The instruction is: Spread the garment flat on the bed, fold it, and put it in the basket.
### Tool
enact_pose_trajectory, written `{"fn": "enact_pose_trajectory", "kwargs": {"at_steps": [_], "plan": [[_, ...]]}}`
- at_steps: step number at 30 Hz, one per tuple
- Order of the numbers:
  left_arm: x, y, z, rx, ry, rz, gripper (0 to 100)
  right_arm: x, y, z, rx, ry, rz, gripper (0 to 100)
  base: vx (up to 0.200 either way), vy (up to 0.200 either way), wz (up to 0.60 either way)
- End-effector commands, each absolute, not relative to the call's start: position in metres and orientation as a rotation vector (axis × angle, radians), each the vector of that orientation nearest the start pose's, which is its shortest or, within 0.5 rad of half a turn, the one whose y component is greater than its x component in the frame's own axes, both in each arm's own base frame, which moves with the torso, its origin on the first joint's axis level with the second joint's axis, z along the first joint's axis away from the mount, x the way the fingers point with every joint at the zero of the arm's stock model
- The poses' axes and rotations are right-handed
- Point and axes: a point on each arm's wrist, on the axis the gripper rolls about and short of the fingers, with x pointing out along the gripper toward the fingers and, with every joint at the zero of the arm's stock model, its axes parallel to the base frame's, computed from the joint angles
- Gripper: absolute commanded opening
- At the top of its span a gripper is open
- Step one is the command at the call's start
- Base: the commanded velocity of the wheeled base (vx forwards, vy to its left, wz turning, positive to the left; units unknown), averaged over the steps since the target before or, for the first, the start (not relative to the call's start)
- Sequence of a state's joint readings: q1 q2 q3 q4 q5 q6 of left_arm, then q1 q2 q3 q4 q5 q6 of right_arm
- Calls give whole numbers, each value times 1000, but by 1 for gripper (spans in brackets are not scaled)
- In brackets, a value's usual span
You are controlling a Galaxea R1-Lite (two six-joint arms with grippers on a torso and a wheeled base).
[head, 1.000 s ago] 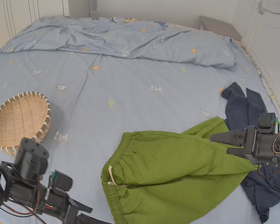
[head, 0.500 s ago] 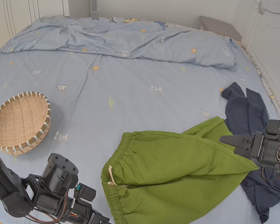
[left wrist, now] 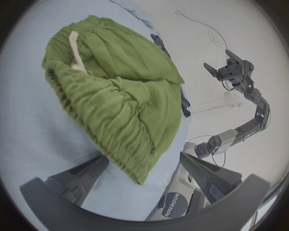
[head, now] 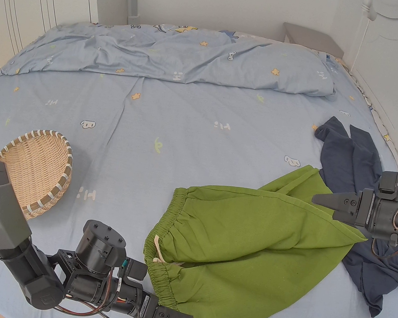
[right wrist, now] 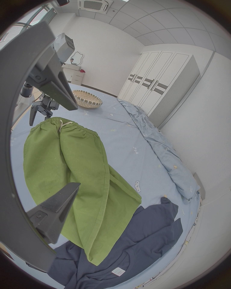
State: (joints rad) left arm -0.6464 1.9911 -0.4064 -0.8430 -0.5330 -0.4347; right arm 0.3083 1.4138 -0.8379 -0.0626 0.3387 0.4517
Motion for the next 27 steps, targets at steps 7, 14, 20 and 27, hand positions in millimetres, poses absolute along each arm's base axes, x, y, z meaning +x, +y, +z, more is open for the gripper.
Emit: {"fn": "enact_pose_trajectory", "kwargs": {"at_steps": [7, 14, 20, 27], "plan": [[208, -185, 23, -331, 1023, -946, 0, 216, 77, 215, 436, 654, 504, 100, 0, 0, 0], [210, -180, 26, -406, 1059, -898, 0, 217, 75, 215, 437, 652, 499, 100, 0, 0, 0], [212, -137, 63, -553, 1101, -801, 0, 216, 76, 215, 440, 665, 507, 100, 0, 0, 0], [200, -66, 85, -711, 1145, -758, 0, 212, 78, 212, 456, 738, 576, 100, 0, 0, 0]]}}
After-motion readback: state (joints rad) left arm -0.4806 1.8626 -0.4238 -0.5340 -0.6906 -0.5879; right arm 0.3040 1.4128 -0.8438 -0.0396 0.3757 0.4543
